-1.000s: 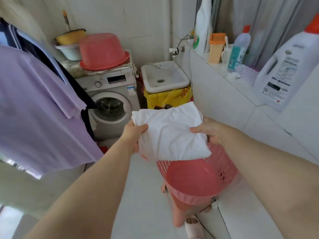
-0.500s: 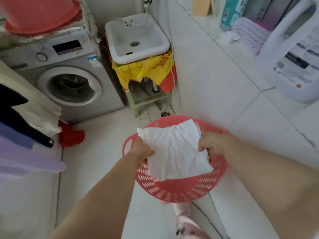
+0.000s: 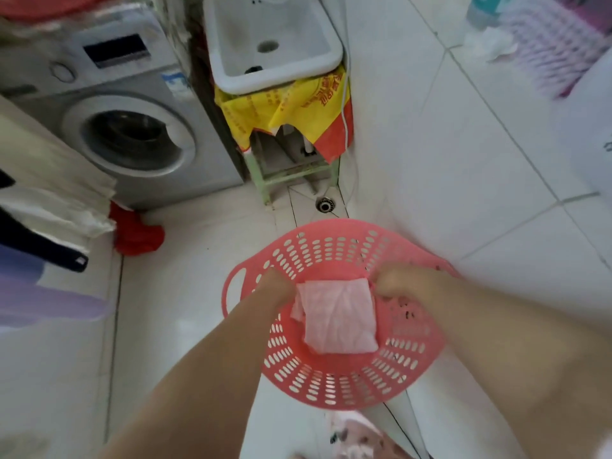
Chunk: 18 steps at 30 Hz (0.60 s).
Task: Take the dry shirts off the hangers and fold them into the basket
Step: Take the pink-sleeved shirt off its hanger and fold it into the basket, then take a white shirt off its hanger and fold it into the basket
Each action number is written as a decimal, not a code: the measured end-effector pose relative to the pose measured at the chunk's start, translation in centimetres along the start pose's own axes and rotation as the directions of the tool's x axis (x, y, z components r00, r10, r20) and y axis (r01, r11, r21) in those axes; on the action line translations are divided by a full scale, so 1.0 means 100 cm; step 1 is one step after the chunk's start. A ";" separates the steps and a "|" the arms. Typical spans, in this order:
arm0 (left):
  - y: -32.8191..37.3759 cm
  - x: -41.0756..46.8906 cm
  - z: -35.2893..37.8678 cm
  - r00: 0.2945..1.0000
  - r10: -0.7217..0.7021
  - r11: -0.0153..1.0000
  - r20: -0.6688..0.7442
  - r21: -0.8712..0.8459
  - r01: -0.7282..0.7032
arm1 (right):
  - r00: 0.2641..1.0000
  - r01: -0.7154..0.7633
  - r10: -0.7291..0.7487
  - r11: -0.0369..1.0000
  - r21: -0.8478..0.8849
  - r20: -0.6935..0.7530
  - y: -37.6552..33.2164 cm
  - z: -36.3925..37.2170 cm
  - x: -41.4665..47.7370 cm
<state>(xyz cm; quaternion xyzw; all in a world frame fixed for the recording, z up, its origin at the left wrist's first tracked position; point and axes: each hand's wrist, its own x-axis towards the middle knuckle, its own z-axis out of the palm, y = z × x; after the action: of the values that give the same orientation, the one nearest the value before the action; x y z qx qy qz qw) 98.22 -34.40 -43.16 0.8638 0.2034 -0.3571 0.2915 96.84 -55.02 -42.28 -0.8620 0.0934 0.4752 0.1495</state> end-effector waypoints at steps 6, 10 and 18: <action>0.000 -0.024 -0.021 0.997 0.032 0.988 0.070 -0.155 -0.021 | 0.990 0.111 -0.101 0.989 0.095 -0.101 -0.034 -0.002 0.000; -0.023 -0.047 -0.041 0.998 0.014 0.971 0.060 -0.241 0.001 | 0.979 0.177 -0.171 0.983 0.048 -0.108 -0.058 0.007 -0.017; -0.086 -0.114 -0.088 0.998 0.051 0.948 -0.048 -0.311 -0.063 | 0.941 0.272 -0.271 0.962 -0.025 -0.204 -0.123 0.045 -0.077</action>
<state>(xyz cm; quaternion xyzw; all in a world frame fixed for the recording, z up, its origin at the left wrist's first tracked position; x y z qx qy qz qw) 90.24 -23.88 -32.85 0.8191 0.2381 -0.2949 0.4307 92.97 -41.83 -35.97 -0.9107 -0.0106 0.3584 0.2049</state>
